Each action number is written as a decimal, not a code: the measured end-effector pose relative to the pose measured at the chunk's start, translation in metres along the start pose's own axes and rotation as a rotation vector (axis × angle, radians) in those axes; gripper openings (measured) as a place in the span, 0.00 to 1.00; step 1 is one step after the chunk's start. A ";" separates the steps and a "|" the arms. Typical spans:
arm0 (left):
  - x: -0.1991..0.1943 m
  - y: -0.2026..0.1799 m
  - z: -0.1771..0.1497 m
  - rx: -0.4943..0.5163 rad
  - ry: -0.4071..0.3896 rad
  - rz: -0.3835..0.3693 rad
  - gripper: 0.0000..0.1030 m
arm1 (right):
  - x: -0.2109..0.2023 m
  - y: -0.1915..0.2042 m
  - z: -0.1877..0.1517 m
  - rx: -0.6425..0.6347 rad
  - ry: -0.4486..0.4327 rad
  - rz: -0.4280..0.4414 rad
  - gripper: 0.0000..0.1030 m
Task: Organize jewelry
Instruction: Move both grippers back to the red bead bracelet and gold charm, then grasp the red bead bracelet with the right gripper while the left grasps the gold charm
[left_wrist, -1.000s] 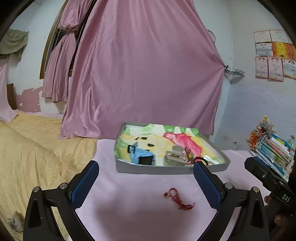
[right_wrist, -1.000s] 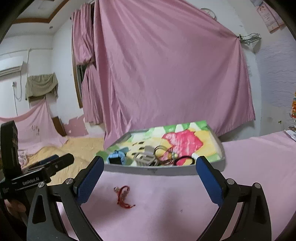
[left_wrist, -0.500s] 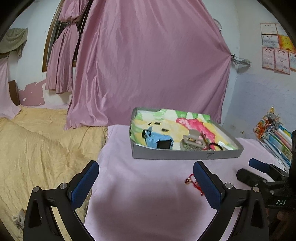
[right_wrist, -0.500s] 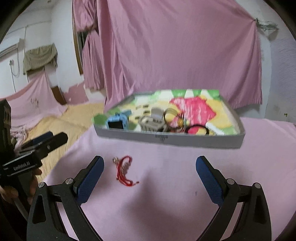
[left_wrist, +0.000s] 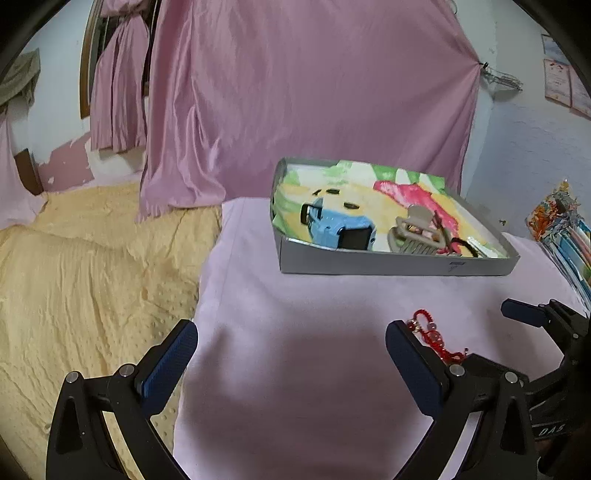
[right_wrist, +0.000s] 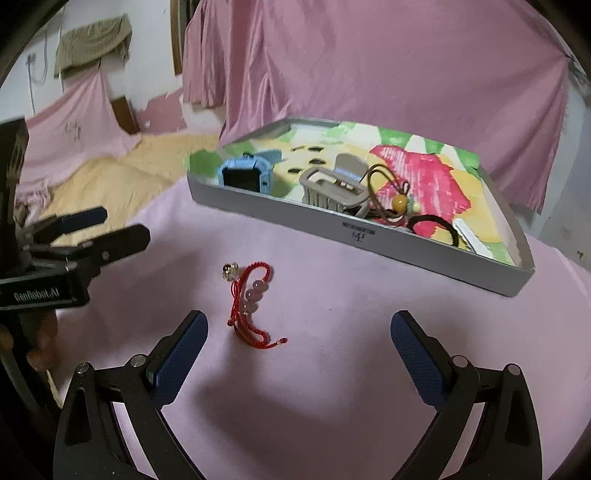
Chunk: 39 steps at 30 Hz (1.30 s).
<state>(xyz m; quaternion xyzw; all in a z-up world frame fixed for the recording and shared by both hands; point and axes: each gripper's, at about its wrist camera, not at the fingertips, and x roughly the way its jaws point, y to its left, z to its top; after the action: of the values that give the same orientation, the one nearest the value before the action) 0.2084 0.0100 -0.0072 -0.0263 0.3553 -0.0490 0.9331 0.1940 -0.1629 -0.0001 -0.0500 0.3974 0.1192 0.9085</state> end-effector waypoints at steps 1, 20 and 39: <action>0.002 0.001 0.000 -0.005 0.010 0.000 0.99 | 0.003 0.001 0.001 -0.009 0.016 0.000 0.94; 0.025 -0.008 0.006 0.034 0.091 -0.052 0.99 | 0.028 -0.006 0.022 -0.050 0.078 0.030 0.62; 0.038 -0.059 0.010 0.210 0.144 -0.152 0.76 | 0.031 -0.039 0.025 -0.021 0.059 0.060 0.24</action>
<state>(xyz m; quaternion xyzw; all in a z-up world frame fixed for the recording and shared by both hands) 0.2390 -0.0525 -0.0200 0.0482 0.4114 -0.1580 0.8963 0.2414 -0.1902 -0.0060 -0.0513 0.4240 0.1491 0.8918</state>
